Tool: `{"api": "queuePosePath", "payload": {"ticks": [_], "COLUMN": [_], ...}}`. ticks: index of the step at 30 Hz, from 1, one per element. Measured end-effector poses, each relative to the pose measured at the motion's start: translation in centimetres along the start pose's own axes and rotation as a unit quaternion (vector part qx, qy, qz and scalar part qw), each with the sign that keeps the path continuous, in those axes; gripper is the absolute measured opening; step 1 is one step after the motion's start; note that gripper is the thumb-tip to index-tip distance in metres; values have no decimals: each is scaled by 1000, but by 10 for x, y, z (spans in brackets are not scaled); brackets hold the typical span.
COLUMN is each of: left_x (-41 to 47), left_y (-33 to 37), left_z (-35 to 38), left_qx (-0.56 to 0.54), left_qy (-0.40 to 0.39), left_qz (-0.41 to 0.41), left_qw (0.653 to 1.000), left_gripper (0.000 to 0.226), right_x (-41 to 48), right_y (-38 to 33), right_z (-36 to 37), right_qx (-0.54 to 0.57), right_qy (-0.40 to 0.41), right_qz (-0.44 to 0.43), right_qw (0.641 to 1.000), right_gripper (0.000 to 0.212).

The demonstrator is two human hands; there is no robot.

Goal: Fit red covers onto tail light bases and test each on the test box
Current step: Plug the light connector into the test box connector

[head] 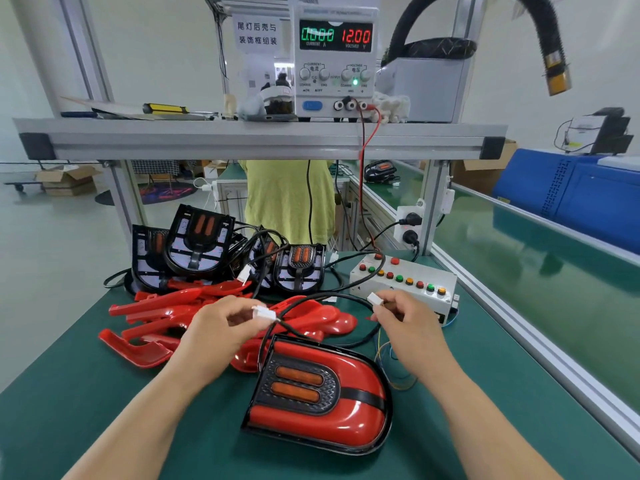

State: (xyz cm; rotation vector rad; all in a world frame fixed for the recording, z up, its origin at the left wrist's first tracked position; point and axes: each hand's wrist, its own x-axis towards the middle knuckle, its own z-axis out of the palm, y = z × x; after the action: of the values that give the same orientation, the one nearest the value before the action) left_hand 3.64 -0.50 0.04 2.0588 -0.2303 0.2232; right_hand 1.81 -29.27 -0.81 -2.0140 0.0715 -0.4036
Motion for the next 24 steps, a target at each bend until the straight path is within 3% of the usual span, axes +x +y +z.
{"api": "queuePosePath", "payload": {"ticks": [4, 8, 11, 15, 24], "left_x": [9, 21, 24, 28, 27], "left_y": [15, 36, 50, 54, 66], "left_z": [19, 28, 34, 44, 54], "left_qx": [-160, -313, -324, -256, -229], "left_qy": [88, 94, 88, 96, -146], "left_qz": [-28, -27, -1, 37, 34], "left_qw": [983, 945, 942, 961, 962], "left_gripper": [14, 25, 22, 12, 33], "right_x": [-1, -2, -6, -7, -7], "right_y": [-8, -16, -20, -21, -19], "right_z": [0, -2, -3, -5, -8], "right_qx": [37, 87, 123, 125, 95], "right_qy": [-21, -48, -62, -71, -65], "right_qz": [-12, -18, -20, -34, -63], "right_qw": [999, 995, 990, 989, 991], "right_gripper": [15, 16, 12, 10, 24]}}
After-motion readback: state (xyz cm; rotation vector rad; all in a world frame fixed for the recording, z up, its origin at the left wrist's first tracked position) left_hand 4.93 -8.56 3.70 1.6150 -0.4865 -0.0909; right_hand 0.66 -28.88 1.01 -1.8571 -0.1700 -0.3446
